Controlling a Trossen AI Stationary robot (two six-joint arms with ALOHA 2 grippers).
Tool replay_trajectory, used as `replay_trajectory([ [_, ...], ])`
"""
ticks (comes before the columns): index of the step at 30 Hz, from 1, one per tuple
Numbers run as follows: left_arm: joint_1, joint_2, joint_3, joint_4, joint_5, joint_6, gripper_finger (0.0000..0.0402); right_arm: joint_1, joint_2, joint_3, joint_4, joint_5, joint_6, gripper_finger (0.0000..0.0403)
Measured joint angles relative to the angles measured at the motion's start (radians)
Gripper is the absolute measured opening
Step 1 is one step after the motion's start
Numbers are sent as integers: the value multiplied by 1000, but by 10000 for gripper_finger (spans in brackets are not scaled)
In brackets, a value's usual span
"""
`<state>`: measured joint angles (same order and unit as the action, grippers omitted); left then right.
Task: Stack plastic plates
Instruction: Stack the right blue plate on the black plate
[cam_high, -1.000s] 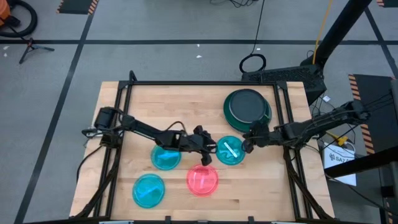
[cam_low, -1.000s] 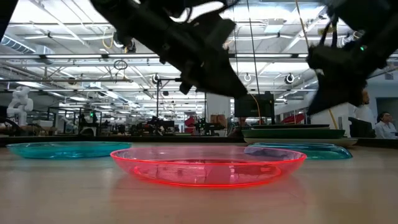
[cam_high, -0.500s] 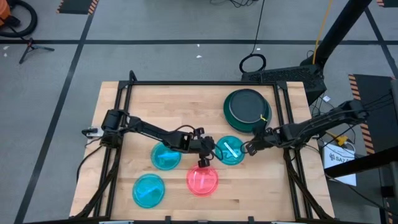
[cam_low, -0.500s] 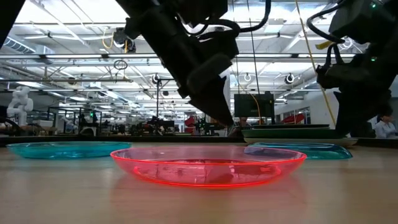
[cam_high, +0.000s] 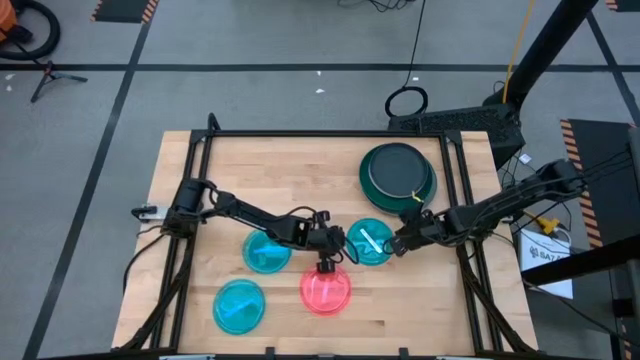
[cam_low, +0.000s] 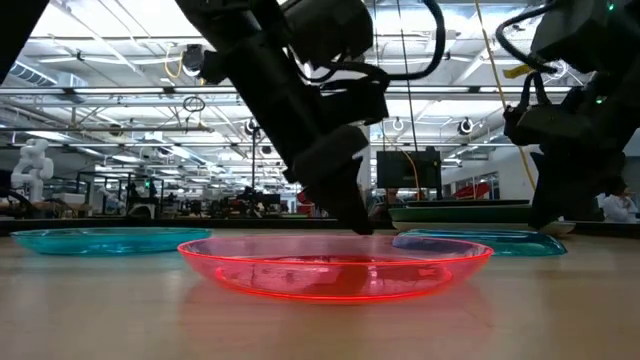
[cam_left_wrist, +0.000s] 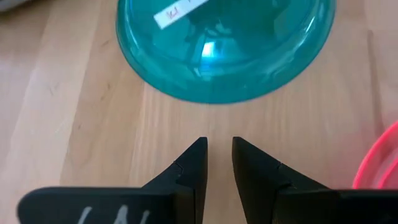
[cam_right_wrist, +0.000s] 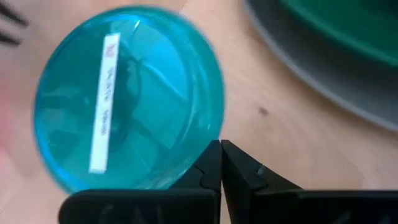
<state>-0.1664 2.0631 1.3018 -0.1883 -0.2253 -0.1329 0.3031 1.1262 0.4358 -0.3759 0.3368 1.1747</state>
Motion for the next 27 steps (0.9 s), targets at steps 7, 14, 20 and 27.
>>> replay_trajectory([
  [7, 10, -1, 2, 57, 0, 4, 81, 0, 71, 0, 4, 10, 18, 0],
  [14, 13, 7, 1, 65, 0, 0, 81, 0, 139, 3, 57, 37, 16, 0],
  [20, 13, 26, -1, 74, 9, -1, 81, 0, 148, 2, 85, 37, 11, 0],
  [27, 14, 46, 1, 96, 16, -11, 81, -1, 150, 0, 131, 33, -23, 0],
])
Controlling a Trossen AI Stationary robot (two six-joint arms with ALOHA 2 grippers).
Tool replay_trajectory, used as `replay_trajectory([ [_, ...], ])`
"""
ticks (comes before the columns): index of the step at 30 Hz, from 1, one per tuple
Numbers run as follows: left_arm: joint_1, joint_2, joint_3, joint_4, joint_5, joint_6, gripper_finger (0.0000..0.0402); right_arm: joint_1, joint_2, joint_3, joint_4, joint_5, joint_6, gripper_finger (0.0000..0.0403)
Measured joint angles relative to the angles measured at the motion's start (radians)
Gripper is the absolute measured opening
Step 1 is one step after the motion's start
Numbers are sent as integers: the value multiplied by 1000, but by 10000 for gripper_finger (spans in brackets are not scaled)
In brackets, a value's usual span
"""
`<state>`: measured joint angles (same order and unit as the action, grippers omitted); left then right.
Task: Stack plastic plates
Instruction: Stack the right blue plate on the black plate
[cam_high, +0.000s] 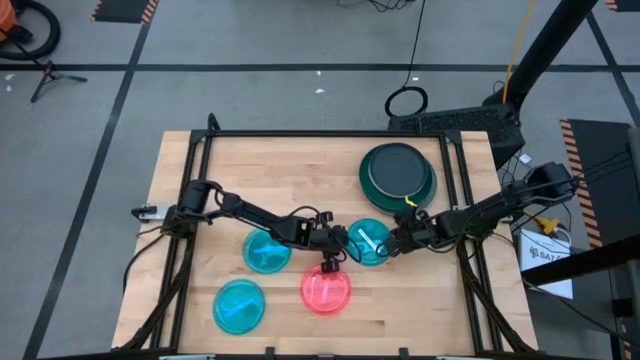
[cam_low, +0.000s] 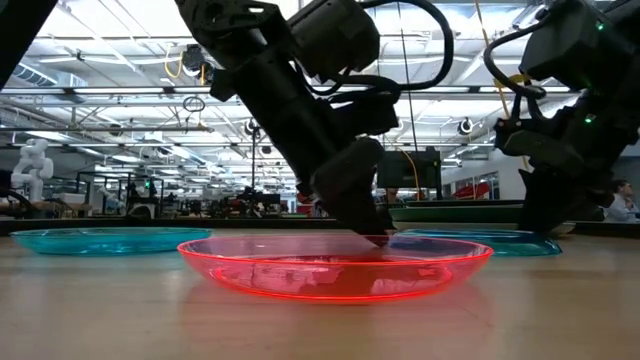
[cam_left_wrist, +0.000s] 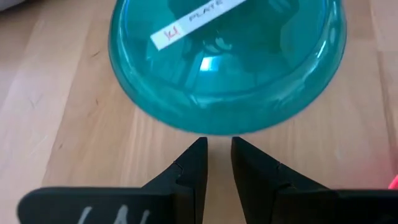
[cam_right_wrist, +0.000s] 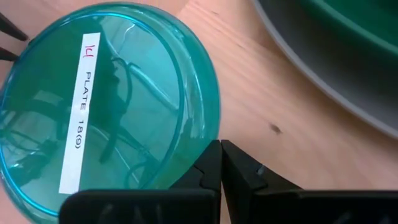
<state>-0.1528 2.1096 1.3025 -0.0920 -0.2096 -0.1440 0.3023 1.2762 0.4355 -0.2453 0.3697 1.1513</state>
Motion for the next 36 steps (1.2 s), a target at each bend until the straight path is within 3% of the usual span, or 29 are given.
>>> replay_trajectory([
  [36, 1, -11, 0, 35, -24, -31, 81, 0, -9, -1, 56, 51, -56, 0],
])
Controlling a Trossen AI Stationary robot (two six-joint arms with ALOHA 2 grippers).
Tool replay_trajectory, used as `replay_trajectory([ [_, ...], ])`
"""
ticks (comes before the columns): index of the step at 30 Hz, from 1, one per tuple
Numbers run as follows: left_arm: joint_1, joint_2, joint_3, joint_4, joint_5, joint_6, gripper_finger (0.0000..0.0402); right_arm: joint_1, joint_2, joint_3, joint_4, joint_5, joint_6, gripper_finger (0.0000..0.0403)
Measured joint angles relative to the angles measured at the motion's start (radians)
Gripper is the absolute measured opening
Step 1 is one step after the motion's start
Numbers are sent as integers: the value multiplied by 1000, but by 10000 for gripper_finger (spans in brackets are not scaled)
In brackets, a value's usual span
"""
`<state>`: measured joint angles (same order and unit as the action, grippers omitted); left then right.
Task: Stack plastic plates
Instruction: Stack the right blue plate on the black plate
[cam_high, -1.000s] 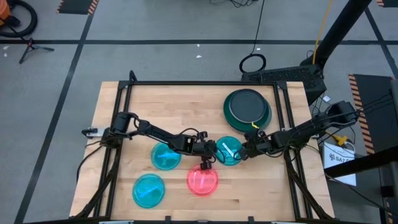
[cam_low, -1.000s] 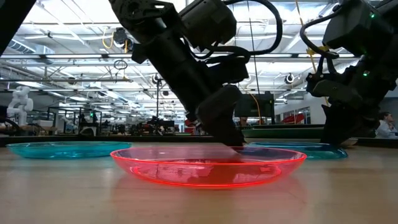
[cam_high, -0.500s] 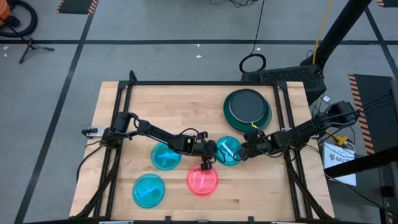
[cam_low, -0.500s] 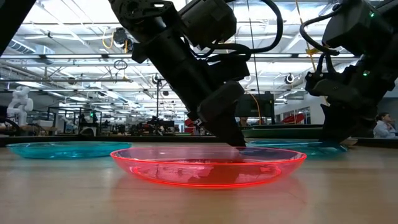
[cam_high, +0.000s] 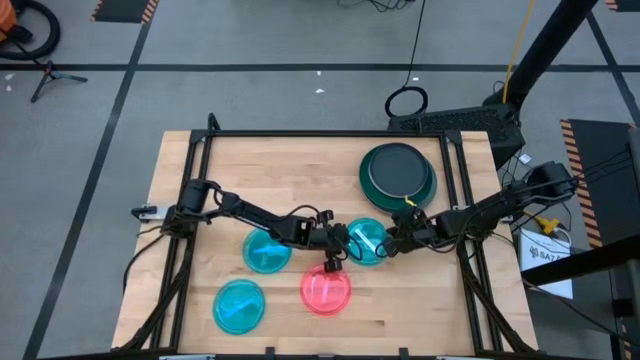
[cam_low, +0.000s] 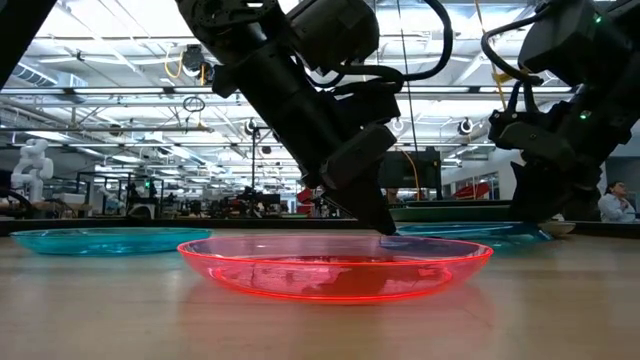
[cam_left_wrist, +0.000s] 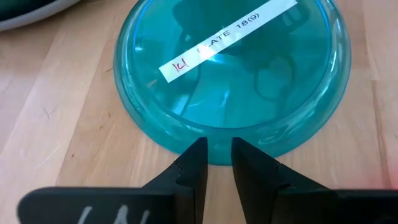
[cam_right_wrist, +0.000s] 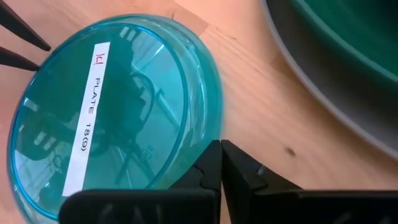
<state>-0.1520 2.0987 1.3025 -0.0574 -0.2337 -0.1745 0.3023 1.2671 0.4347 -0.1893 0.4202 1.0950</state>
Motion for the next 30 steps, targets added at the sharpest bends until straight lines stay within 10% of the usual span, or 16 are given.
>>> replay_trajectory([
  [30, -5, -11, 3, -89, -7, -34, 81, -1, 0, 0, 143, 70, -8, 0],
])
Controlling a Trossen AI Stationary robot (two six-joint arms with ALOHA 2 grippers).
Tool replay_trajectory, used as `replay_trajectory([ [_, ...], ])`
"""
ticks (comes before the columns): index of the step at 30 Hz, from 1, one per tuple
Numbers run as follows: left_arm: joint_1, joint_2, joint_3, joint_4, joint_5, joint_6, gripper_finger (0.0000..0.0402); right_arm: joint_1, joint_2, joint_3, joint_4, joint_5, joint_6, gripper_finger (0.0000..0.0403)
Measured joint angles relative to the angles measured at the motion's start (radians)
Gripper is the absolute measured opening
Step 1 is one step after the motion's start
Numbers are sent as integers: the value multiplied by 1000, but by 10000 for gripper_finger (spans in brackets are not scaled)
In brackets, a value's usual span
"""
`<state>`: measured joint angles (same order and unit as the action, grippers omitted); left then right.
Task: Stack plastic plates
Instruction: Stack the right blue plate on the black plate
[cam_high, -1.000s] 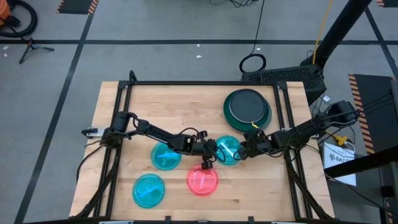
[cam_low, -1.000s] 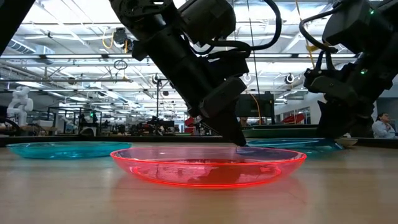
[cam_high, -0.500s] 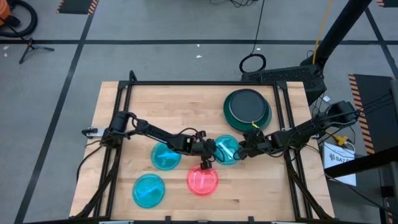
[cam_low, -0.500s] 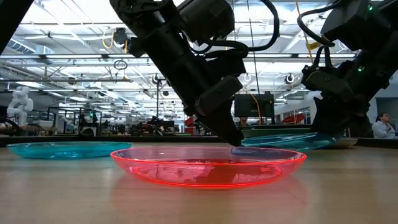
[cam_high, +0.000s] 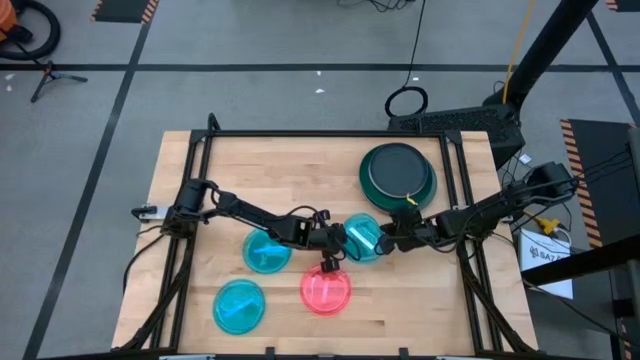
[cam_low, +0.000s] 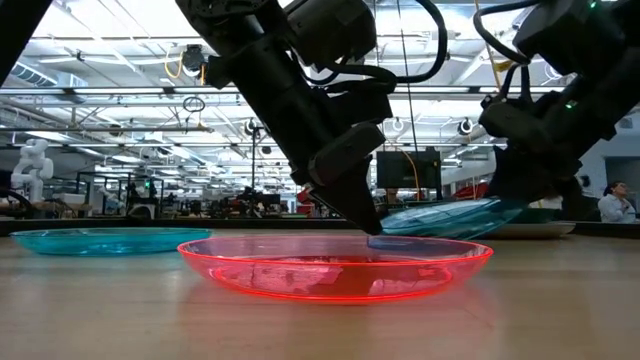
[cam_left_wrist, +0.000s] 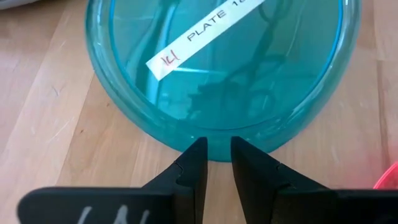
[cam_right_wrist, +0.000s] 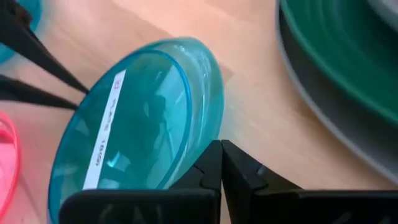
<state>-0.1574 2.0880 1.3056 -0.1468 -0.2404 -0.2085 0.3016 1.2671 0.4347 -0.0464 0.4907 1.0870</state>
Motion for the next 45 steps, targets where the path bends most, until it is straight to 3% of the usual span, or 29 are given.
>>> replay_trajectory([
  [11, -5, -61, -5, -75, -48, 15, 81, 1, 0, 3, 76, 29, -7, 0],
  [20, -5, -128, -4, -112, -77, 59, 81, 4, 0, 3, 327, -7, -198, 0],
  [29, -24, -145, -3, -256, -76, 114, 81, 4, 14, 2, 312, -65, -183, 0],
  [34, -31, -145, -3, -327, -76, 109, 81, 13, 77, 2, 294, -149, -177, 0],
  [39, -31, -145, -3, -345, -78, 144, 81, 55, 179, 1, 318, -159, -173, 0],
  [45, -28, -145, -3, -346, -155, 241, 81, 123, 243, 1, 370, -200, -196, 0],
])
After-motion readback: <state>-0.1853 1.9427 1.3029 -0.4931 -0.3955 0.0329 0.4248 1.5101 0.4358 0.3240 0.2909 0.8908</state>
